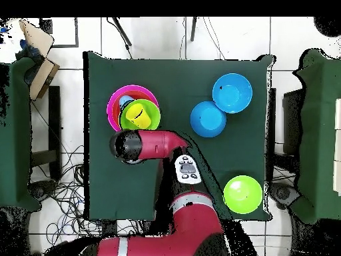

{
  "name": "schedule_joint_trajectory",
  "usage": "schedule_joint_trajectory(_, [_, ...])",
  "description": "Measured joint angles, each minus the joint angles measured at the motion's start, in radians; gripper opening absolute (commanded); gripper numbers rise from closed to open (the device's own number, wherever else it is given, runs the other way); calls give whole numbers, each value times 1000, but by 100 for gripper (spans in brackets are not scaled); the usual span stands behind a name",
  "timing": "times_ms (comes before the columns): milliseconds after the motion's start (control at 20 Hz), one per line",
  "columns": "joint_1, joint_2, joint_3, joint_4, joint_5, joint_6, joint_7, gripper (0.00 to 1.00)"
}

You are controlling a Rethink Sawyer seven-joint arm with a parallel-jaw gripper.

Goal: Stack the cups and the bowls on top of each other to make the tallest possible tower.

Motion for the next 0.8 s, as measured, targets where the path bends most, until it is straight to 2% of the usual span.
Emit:
schedule_joint_trajectory(500, [-61,-94,1,28,-1,64,0,0])
schedule_joint_trajectory(800, [-92,-132,2,30,-33,71,0,0])
